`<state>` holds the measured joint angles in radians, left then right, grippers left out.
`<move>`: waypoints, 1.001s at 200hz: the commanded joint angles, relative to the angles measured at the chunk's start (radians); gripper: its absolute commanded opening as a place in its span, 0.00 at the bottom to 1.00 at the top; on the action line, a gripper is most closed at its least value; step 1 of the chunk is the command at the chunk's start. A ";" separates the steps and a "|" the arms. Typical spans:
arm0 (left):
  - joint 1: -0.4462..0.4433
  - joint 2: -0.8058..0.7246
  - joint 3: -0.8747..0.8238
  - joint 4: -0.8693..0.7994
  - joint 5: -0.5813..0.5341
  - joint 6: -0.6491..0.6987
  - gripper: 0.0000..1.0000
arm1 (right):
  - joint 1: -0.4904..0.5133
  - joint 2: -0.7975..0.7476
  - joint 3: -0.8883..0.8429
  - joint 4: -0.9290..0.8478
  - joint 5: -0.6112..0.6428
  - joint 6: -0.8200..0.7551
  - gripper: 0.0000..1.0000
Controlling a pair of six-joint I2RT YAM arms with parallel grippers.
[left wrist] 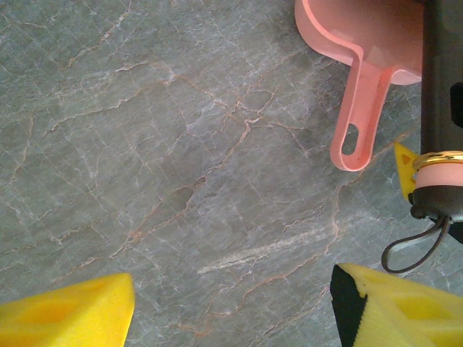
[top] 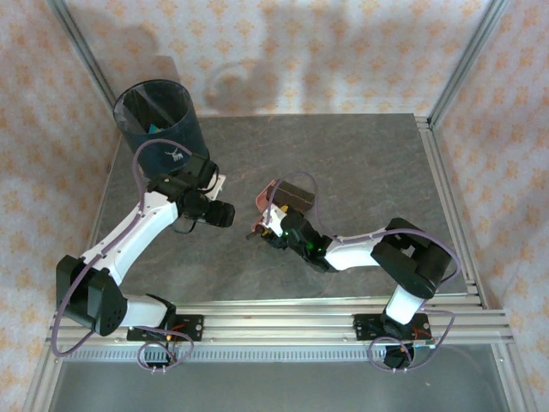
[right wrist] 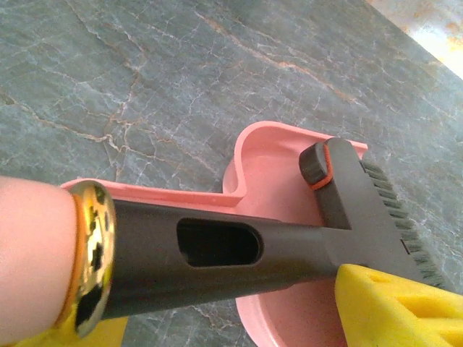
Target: Sweep away the paper scraps from the table
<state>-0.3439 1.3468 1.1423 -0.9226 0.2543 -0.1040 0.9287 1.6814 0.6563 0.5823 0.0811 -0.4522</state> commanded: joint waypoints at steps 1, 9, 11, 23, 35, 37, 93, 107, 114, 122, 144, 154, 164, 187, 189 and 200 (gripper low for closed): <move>0.009 -0.002 -0.007 -0.004 0.005 0.017 0.72 | 0.005 0.011 -0.003 -0.011 -0.009 0.015 0.74; 0.009 0.000 -0.007 -0.005 0.005 0.018 0.73 | 0.005 0.006 -0.005 -0.015 -0.012 0.015 0.74; 0.009 0.000 -0.007 -0.005 0.004 0.018 0.73 | 0.005 0.004 -0.006 -0.015 -0.013 0.016 0.74; 0.010 0.000 -0.007 -0.007 0.006 0.018 0.73 | 0.006 -0.004 -0.007 -0.029 -0.018 0.015 0.74; 0.008 0.003 -0.007 -0.007 0.007 0.018 0.73 | 0.007 -0.014 -0.013 -0.033 -0.026 0.012 0.74; 0.009 0.003 -0.007 -0.007 0.007 0.018 0.73 | 0.007 -0.015 -0.014 -0.034 -0.028 0.013 0.74; 0.009 0.001 -0.001 -0.010 0.007 0.015 0.73 | 0.007 -0.072 -0.019 -0.126 -0.075 0.012 0.74; 0.009 0.000 0.005 -0.013 0.002 0.009 0.73 | 0.006 -0.089 -0.022 -0.133 -0.076 0.019 0.74; 0.010 -0.002 0.011 -0.015 -0.004 0.001 0.73 | 0.007 -0.101 -0.025 -0.133 -0.079 0.023 0.74; 0.008 -0.006 0.017 -0.017 -0.015 -0.011 0.73 | 0.007 -0.113 -0.028 -0.131 -0.079 0.030 0.74; 0.009 -0.018 0.035 -0.009 -0.079 -0.063 0.73 | 0.007 -0.159 -0.038 -0.134 -0.077 0.042 0.74; 0.009 -0.027 0.038 0.001 -0.128 -0.088 0.74 | 0.007 -0.184 -0.045 -0.136 -0.069 0.046 0.74; 0.009 -0.039 0.031 0.025 -0.182 -0.115 0.74 | 0.007 -0.208 -0.056 -0.128 -0.051 0.053 0.74; 0.009 -0.069 -0.011 0.128 -0.299 -0.169 0.74 | 0.007 -0.259 -0.082 -0.104 0.027 0.067 0.74; 0.009 -0.071 -0.016 0.139 -0.310 -0.172 0.74 | 0.007 -0.262 -0.082 -0.104 0.038 0.066 0.74; 0.009 -0.085 -0.047 0.207 -0.361 -0.180 0.75 | 0.007 -0.276 -0.089 -0.097 0.105 0.067 0.74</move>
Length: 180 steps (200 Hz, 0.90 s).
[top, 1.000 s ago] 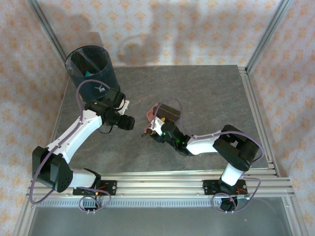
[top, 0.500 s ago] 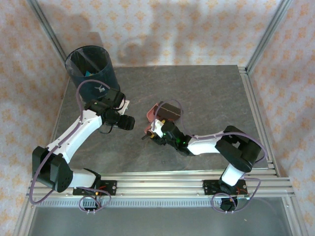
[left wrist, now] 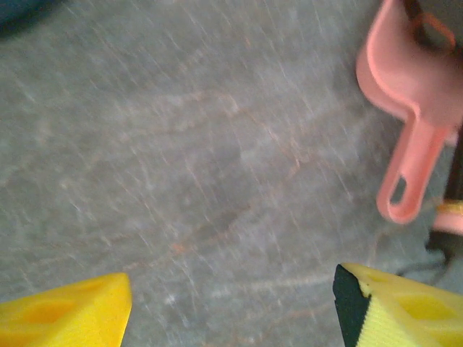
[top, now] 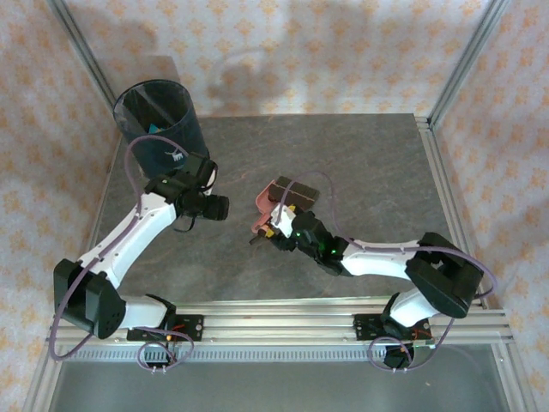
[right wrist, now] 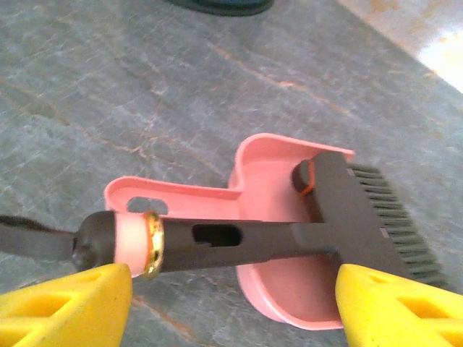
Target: Sweep away the paper scraps from the table
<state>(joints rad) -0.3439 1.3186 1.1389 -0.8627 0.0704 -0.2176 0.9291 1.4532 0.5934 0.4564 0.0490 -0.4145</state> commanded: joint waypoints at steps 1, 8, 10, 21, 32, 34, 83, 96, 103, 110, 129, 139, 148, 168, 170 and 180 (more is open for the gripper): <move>0.009 -0.058 -0.046 0.154 -0.182 -0.067 0.74 | 0.007 -0.048 -0.026 0.029 0.145 0.029 0.74; 0.010 -0.065 -0.067 0.192 -0.212 -0.068 0.75 | 0.007 -0.052 -0.027 0.031 0.188 0.026 0.74; 0.009 -0.067 -0.072 0.204 -0.218 -0.067 0.75 | 0.007 -0.053 -0.027 0.032 0.199 0.024 0.74; 0.009 -0.074 -0.103 0.274 -0.259 -0.055 0.75 | 0.007 -0.058 -0.032 0.048 0.278 0.023 0.74; 0.009 -0.078 -0.141 0.338 -0.309 -0.044 0.76 | 0.007 -0.060 -0.039 0.069 0.342 0.014 0.74; 0.009 -0.079 -0.148 0.352 -0.317 -0.040 0.77 | 0.007 -0.060 -0.040 0.074 0.354 0.014 0.74; 0.009 -0.077 -0.293 0.624 -0.531 0.087 0.80 | -0.028 -0.053 -0.010 0.081 0.636 -0.005 0.75; 0.009 -0.078 -0.332 0.699 -0.588 0.129 0.80 | -0.061 -0.059 -0.007 0.076 0.660 0.001 0.75; 0.010 -0.081 -0.354 0.746 -0.618 0.152 0.82 | -0.084 -0.066 -0.007 0.069 0.671 0.014 0.75; 0.010 -0.083 -0.379 0.791 -0.646 0.173 0.84 | -0.108 -0.075 -0.006 0.058 0.674 0.027 0.75; 0.014 -0.084 -0.438 0.906 -0.687 0.223 0.86 | -0.174 -0.090 0.002 0.012 0.678 0.050 0.75; 0.020 -0.080 -0.461 0.954 -0.701 0.238 0.87 | -0.215 -0.093 0.006 -0.013 0.670 0.055 0.75; 0.026 -0.074 -0.482 0.991 -0.707 0.248 0.89 | -0.249 -0.093 0.009 -0.033 0.666 0.061 0.75; 0.048 -0.058 -0.518 1.051 -0.689 0.249 0.90 | -0.326 -0.101 -0.003 -0.044 0.661 0.076 0.75; 0.050 -0.055 -0.521 1.059 -0.687 0.250 0.90 | -0.332 -0.102 -0.005 -0.044 0.661 0.077 0.75; 0.058 -0.045 -0.536 1.086 -0.682 0.251 0.91 | -0.369 -0.108 -0.014 -0.047 0.651 0.081 0.75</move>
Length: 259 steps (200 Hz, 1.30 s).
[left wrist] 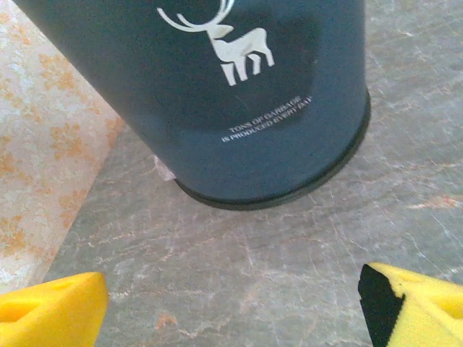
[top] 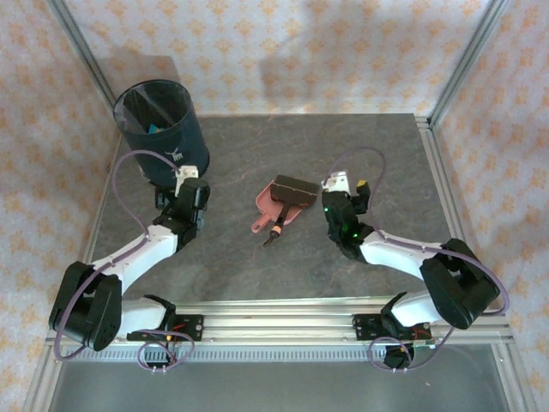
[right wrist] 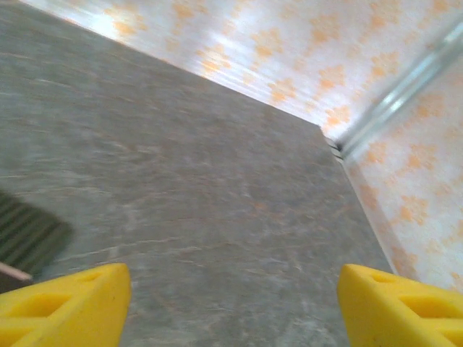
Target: Sweep away the paper scraps from the table
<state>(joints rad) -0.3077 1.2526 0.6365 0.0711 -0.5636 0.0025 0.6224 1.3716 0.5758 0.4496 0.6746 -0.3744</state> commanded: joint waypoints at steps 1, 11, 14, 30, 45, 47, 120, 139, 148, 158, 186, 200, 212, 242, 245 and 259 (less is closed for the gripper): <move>0.023 0.022 -0.035 0.156 -0.046 0.031 0.91 | -0.065 -0.028 0.002 -0.041 0.023 0.041 0.75; 0.034 0.030 -0.046 0.178 -0.028 0.040 0.91 | -0.105 -0.035 -0.009 -0.041 0.000 0.048 0.75; 0.037 0.033 -0.049 0.183 -0.025 0.043 0.91 | -0.117 -0.039 -0.013 -0.038 -0.007 0.050 0.76; 0.054 0.040 -0.068 0.219 -0.009 0.049 0.92 | -0.189 -0.054 -0.041 -0.032 -0.078 0.078 0.76; 0.078 0.037 -0.096 0.257 0.016 0.048 0.93 | -0.249 -0.070 -0.075 -0.006 -0.136 0.110 0.76; 0.081 0.035 -0.099 0.264 0.021 0.045 0.94 | -0.257 -0.073 -0.079 -0.005 -0.144 0.113 0.76; 0.254 0.043 -0.324 0.712 0.411 0.013 0.97 | -0.418 -0.088 -0.211 0.176 -0.325 0.203 0.78; 0.275 0.089 -0.361 0.836 0.491 0.009 1.00 | -0.458 -0.080 -0.235 0.239 -0.375 0.235 0.78; 0.280 0.125 -0.363 0.883 0.530 0.016 1.00 | -0.476 -0.077 -0.247 0.275 -0.402 0.246 0.79; 0.283 0.159 -0.347 0.885 0.542 0.019 1.00 | -0.491 -0.070 -0.251 0.297 -0.425 0.262 0.79; 0.285 0.214 -0.318 0.876 0.557 0.023 1.00 | -0.513 -0.056 -0.267 0.351 -0.481 0.283 0.79; 0.285 0.247 -0.314 0.892 0.559 0.024 1.00 | -0.520 -0.030 -0.276 0.397 -0.498 0.286 0.79; 0.285 0.277 -0.303 0.921 0.553 0.025 1.00 | -0.521 -0.011 -0.266 0.394 -0.498 0.287 0.79; 0.283 0.269 -0.250 0.796 0.475 -0.002 1.00 | -0.523 0.047 -0.259 0.434 -0.518 0.286 0.79; 0.283 0.271 -0.252 0.805 0.473 -0.001 1.00 | -0.523 0.053 -0.256 0.435 -0.519 0.284 0.79; 0.282 0.266 -0.248 0.787 0.475 -0.002 1.00 | -0.523 0.079 -0.240 0.428 -0.531 0.277 0.79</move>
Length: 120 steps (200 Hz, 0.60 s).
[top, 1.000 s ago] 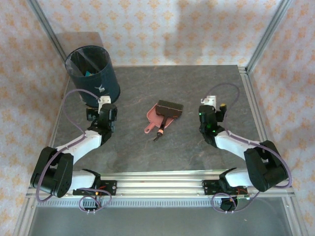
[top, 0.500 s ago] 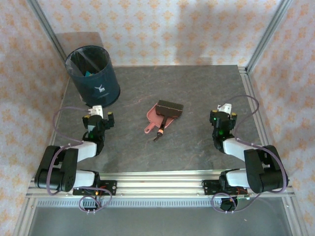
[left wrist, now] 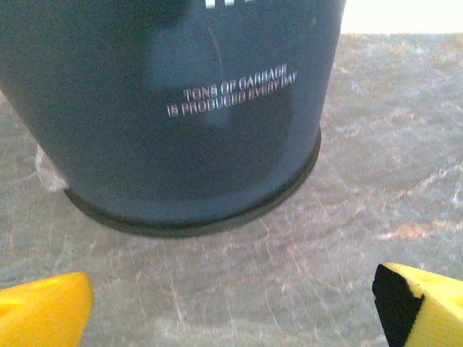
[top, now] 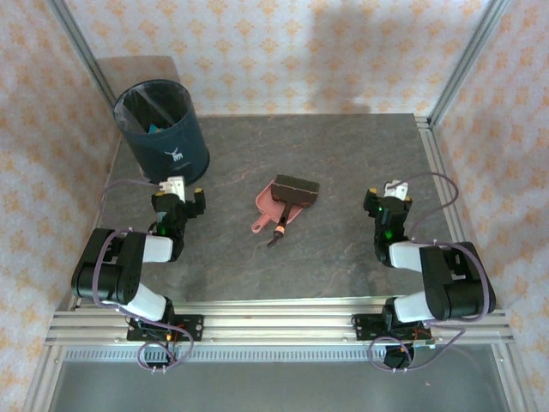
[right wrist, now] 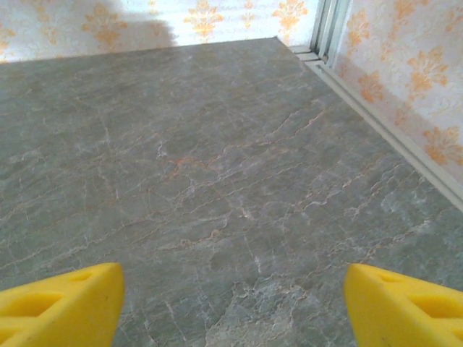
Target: Sweep away the paper scraps from the table
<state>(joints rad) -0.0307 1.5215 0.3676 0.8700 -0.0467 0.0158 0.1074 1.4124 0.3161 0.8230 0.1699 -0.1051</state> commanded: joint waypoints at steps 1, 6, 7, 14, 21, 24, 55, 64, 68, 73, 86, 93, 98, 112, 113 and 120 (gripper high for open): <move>0.005 -0.004 0.021 -0.013 -0.041 -0.015 1.00 | -0.008 0.039 0.022 0.055 -0.027 0.007 0.80; 0.005 -0.002 0.022 -0.009 -0.041 -0.016 1.00 | -0.007 0.047 0.026 0.052 -0.027 0.007 0.80; 0.005 -0.001 0.021 -0.008 -0.042 -0.016 1.00 | -0.007 0.048 0.028 0.051 -0.027 0.008 0.80; 0.006 0.001 0.017 0.003 -0.042 -0.015 1.00 | -0.009 0.055 0.035 0.043 -0.028 0.009 0.80; 0.005 -0.001 0.017 0.001 -0.042 -0.014 1.00 | -0.010 0.058 0.038 0.039 -0.026 0.012 0.83; 0.005 -0.001 0.017 -0.001 -0.043 -0.014 1.00 | -0.011 0.061 0.039 0.038 -0.025 0.014 0.85; 0.005 0.003 0.029 -0.021 0.005 0.005 1.00 | -0.029 0.113 0.078 0.007 -0.039 0.032 1.00; 0.003 -0.001 0.035 -0.040 0.016 0.010 1.00 | -0.035 0.111 0.080 0.006 -0.048 0.036 1.00; 0.003 -0.001 0.036 -0.037 0.016 0.009 1.00 | -0.035 0.122 0.077 0.024 -0.047 0.034 1.00; 0.003 0.003 0.035 -0.027 0.015 0.011 1.00 | -0.036 0.119 0.079 0.018 -0.047 0.036 1.00; 0.003 0.002 0.034 -0.032 0.018 0.011 1.00 | -0.038 0.115 0.087 -0.001 -0.052 0.038 1.00; 0.003 0.001 0.034 -0.033 0.018 0.011 1.00 | -0.039 0.116 0.086 -0.001 -0.052 0.038 1.00; 0.004 0.002 0.034 -0.028 0.016 0.012 1.00 | -0.040 0.111 0.088 -0.014 -0.053 0.039 1.00; 0.003 0.002 0.035 -0.031 0.018 0.010 1.00 | -0.040 0.116 0.086 -0.003 -0.053 0.039 1.00; 0.003 0.002 0.035 -0.031 0.018 0.010 1.00 | -0.040 0.115 0.086 -0.004 -0.052 0.039 1.00; 0.004 0.002 0.035 -0.030 0.018 0.011 1.00 | -0.039 0.112 0.088 -0.011 -0.053 0.039 1.00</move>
<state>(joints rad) -0.0307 1.5215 0.3809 0.8478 -0.0326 0.0170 0.0750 1.5269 0.3817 0.8227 0.1223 -0.0849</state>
